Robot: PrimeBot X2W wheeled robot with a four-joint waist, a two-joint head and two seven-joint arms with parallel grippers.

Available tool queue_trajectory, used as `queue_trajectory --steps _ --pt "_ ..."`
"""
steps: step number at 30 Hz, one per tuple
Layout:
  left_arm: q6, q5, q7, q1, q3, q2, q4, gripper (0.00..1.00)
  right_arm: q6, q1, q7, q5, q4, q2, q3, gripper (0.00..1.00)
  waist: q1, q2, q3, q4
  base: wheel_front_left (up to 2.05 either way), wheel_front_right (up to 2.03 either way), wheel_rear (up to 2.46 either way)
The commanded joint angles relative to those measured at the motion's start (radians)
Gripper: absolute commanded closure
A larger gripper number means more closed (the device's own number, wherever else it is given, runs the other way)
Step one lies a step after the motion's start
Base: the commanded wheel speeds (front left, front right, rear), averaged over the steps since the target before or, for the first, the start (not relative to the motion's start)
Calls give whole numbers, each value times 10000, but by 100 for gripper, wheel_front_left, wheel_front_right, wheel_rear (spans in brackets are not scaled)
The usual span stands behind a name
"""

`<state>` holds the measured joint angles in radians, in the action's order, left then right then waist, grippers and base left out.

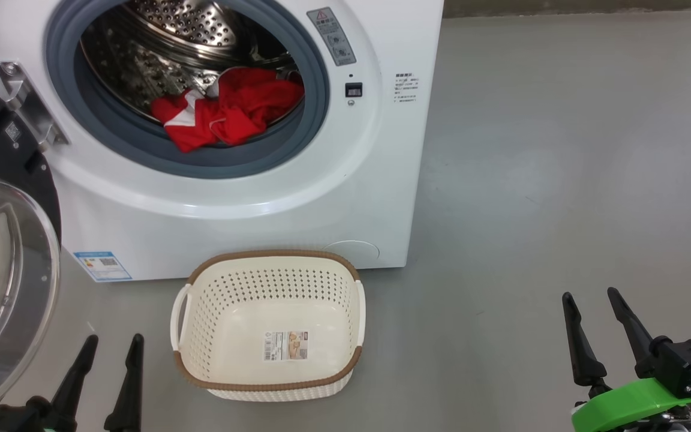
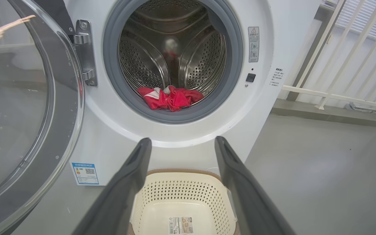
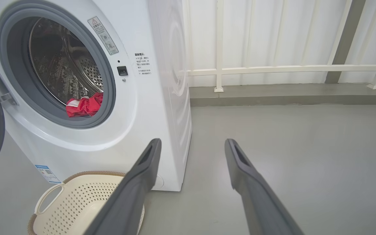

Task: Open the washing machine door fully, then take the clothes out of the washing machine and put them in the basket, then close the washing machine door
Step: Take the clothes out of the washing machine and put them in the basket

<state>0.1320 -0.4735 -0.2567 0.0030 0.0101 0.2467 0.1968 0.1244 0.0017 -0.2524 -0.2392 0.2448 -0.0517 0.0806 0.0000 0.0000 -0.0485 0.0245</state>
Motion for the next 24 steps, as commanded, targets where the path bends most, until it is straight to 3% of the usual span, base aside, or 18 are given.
queue_trajectory --steps 1,24 --pt "-14 29 -51 -353 -385 306 -246 0 63 -205 -93 1 -280 -71 -244 0 0 0 -35 13 35 -67 32" --pt "-13 -23 -51 -601 -352 277 -154 0 63 -347 -94 7 -224 -24 -369 0 0 0 -200 -78 103 -150 46"
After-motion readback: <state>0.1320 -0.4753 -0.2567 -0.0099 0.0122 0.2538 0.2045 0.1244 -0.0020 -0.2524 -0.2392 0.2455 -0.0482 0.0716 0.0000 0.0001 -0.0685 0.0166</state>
